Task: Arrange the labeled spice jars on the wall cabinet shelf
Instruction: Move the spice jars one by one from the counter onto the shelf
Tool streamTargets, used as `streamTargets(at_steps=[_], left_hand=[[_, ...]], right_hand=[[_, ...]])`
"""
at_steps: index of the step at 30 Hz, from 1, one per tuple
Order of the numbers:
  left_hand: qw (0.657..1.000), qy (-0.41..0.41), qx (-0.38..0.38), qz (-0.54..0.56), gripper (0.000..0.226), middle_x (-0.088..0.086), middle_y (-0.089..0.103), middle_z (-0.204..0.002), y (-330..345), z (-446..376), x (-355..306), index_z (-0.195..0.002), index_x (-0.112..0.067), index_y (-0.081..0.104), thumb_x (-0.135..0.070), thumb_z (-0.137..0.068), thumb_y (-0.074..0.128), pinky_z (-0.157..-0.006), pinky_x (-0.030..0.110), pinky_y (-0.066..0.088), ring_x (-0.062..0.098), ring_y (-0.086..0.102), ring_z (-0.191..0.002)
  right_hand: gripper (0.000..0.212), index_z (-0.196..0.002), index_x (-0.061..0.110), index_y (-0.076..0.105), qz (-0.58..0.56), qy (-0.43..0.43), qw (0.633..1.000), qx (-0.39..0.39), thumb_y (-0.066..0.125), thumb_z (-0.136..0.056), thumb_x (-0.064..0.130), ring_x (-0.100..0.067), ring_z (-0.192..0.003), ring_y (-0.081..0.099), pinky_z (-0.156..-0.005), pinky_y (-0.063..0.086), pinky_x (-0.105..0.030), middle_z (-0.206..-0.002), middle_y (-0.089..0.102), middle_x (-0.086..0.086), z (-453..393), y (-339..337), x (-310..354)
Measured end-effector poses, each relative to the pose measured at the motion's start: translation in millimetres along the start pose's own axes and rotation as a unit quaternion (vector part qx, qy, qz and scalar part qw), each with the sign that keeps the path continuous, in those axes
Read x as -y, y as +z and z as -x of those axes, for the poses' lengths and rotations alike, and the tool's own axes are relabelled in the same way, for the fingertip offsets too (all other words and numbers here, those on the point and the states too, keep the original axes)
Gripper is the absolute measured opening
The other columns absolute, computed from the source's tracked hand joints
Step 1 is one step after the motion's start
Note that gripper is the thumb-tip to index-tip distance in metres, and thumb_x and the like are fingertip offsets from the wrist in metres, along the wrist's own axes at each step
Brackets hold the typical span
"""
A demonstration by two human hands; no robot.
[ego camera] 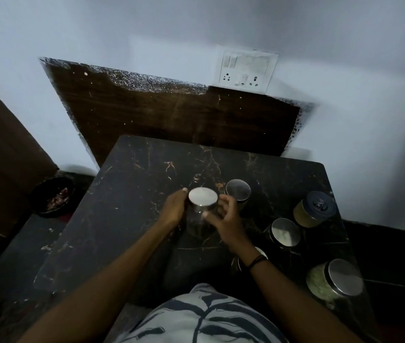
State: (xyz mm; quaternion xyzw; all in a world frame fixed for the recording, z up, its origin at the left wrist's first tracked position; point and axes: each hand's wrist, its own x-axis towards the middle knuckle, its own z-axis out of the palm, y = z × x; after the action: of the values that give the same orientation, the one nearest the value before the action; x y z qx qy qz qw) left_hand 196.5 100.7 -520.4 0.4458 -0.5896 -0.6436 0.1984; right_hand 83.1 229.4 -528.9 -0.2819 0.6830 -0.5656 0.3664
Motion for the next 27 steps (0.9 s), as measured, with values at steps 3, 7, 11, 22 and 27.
streamTargets(at_steps=[3,7,11,22,27], left_hand=[[0.998,0.009,0.024,0.049,0.025,0.009,0.070,-0.091,-3,2,-8,-0.089,-0.011,0.064,-0.023,-0.102,0.047,-0.072,0.031,0.053,0.023,0.065,-0.084],[0.987,0.002,0.081,0.140,0.019,0.008,0.070,-0.097,6,11,-12,-0.098,-0.015,0.063,-0.031,-0.099,0.053,-0.072,0.033,0.056,0.022,0.067,-0.088],[0.982,-0.019,0.105,0.158,0.035,0.008,0.071,-0.106,15,16,-15,-0.109,-0.015,0.063,-0.045,-0.093,0.057,-0.075,0.035,0.056,0.023,0.068,-0.096],[0.984,0.000,0.067,0.167,0.045,0.013,0.071,-0.116,14,5,-47,-0.122,-0.016,0.061,-0.050,-0.093,0.053,-0.076,0.043,0.061,0.028,0.072,-0.101],[0.975,0.076,0.057,0.200,0.046,0.020,0.071,-0.113,13,-5,-122,-0.121,-0.005,0.061,-0.044,-0.095,0.055,-0.071,0.039,0.058,0.032,0.070,-0.097]], right_hand=[[0.034,-0.130,0.016,0.048,-0.151,0.033,0.988,0.005,0.052,-0.096,0.018,-0.024,-0.112,0.064,-0.088,0.054,-0.036,-0.128,0.062,-0.011,-11,-12,11],[0.035,-0.108,0.017,0.070,-0.247,0.087,0.965,-0.016,0.039,-0.101,0.029,-0.023,-0.093,0.071,-0.071,0.057,-0.032,-0.103,0.075,-0.009,-15,-14,23],[0.045,-0.100,0.011,0.077,-0.288,0.127,0.949,0.011,0.041,-0.100,0.039,-0.027,-0.094,0.072,-0.074,0.057,-0.036,-0.106,0.074,-0.015,-14,-13,26],[0.036,-0.104,0.015,0.067,-0.219,0.065,0.974,-0.003,0.036,-0.102,0.033,-0.024,-0.089,0.074,-0.068,0.058,-0.031,-0.096,0.077,-0.009,-33,-11,57],[0.033,-0.117,0.013,0.057,-0.264,-0.051,0.962,0.044,0.049,-0.089,0.027,-0.021,-0.088,0.071,-0.071,0.056,-0.033,-0.100,0.073,-0.009,-53,-21,125]])
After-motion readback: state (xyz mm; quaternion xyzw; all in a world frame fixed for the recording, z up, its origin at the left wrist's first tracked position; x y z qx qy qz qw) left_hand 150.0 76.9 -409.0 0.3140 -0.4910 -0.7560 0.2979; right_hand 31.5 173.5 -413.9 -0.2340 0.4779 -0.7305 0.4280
